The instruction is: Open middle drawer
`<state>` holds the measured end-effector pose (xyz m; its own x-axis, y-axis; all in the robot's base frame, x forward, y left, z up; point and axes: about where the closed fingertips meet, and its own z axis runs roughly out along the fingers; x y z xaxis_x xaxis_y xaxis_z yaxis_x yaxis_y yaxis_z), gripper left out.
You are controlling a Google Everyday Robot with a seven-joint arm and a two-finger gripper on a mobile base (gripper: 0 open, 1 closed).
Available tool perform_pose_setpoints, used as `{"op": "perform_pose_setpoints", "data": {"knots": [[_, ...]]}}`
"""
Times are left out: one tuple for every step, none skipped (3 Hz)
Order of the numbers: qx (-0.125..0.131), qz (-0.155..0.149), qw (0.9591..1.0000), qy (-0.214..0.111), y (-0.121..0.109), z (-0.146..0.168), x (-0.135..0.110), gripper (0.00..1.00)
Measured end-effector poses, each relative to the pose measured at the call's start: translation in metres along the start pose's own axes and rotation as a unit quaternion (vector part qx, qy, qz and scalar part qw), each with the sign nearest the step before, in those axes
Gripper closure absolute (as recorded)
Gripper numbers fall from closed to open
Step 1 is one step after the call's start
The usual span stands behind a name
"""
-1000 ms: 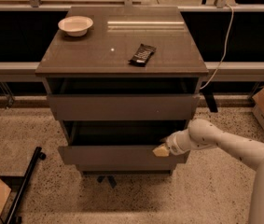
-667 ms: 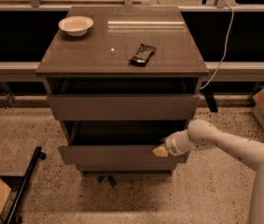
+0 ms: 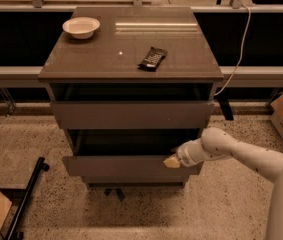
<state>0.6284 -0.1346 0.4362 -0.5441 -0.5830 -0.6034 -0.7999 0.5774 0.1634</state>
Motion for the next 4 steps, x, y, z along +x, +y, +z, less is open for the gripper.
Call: {"op": "perform_pose_setpoints", "data": {"knots": [[0.0,0.0,1.0,0.0,0.0,-0.001,0.0,0.58],[-0.017,-0.015,0.9994,0.024,0.017,-0.007,0.007,0.34],[-0.017,-0.015,0.9994,0.024,0.017,-0.008,0.007,0.11],[-0.038,0.004,0.9984,0.042,0.042,-0.034,0.034,0.0]]}}
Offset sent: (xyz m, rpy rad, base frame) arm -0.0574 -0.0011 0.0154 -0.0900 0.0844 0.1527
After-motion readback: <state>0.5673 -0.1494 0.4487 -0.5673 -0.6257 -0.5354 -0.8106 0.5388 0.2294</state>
